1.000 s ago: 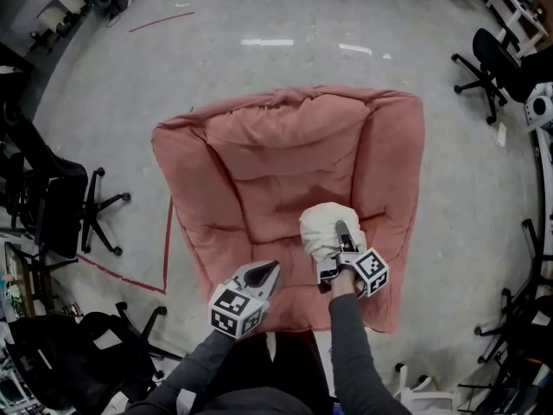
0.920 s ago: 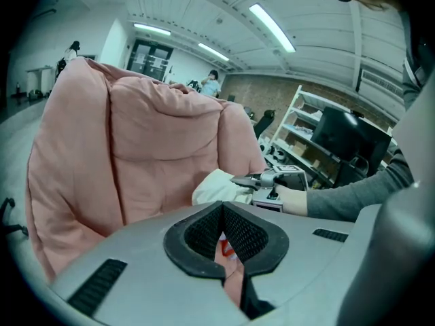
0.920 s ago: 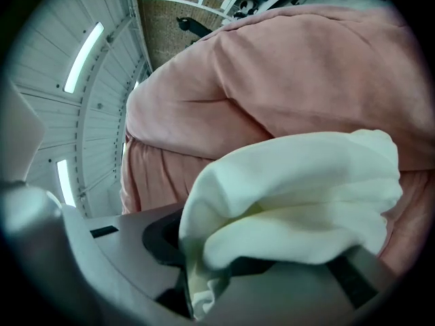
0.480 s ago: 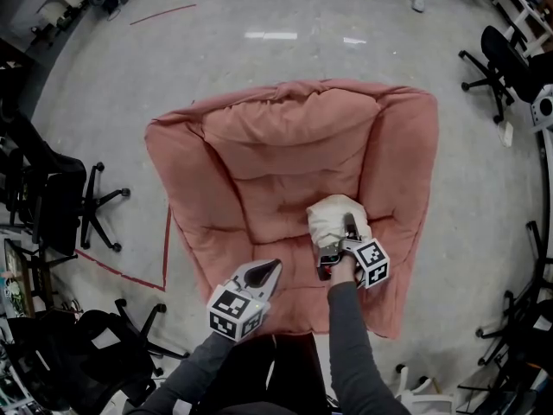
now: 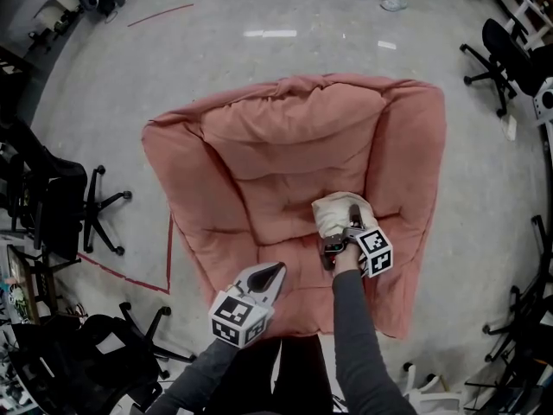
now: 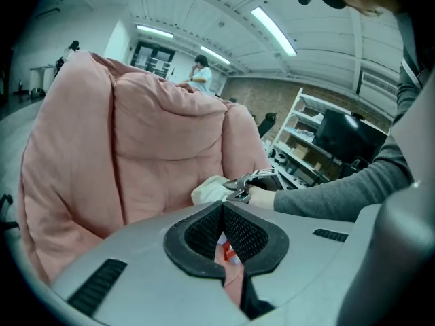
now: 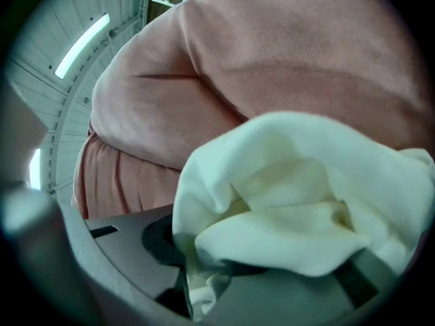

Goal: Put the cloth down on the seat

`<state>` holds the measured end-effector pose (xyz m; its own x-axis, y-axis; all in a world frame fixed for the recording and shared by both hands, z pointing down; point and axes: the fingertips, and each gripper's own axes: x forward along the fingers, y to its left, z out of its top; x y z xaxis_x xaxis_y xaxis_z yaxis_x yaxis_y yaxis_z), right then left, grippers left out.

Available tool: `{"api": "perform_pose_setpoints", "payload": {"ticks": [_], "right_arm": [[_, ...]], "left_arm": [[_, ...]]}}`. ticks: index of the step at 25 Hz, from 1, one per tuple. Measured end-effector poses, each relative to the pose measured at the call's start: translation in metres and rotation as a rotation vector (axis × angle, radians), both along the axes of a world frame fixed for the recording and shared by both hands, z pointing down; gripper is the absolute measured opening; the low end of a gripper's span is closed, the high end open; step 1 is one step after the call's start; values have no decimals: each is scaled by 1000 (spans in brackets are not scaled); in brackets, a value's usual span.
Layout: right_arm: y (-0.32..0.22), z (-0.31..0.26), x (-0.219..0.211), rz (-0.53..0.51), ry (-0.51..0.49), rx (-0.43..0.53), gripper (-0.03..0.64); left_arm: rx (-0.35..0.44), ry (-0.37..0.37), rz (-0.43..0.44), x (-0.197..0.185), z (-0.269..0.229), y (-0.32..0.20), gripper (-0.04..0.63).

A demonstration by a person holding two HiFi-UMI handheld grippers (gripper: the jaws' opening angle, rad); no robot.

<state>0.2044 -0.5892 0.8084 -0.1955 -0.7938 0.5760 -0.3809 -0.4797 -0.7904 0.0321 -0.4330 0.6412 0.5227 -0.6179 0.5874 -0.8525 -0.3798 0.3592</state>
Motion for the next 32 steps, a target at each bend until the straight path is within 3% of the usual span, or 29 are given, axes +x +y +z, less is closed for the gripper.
{"api": "perform_pose_setpoints", "payload": {"ticks": [8, 16, 24, 28, 32], "right_arm": [[2, -4, -1, 16, 2, 13, 107], [17, -23, -1, 5, 8, 36, 192], [43, -40, 4, 9, -22, 31, 213], [53, -44, 5, 4, -57, -8, 224], [52, -50, 11, 34, -83, -125, 236]], "left_arm": [[-6, -7, -1, -10, 2, 9, 5], [19, 4, -8, -17, -9, 15, 5], [48, 14, 10, -18, -22, 30, 5], [59, 16, 12, -21, -28, 38, 5], [66, 17, 9, -22, -37, 49, 5]]}}
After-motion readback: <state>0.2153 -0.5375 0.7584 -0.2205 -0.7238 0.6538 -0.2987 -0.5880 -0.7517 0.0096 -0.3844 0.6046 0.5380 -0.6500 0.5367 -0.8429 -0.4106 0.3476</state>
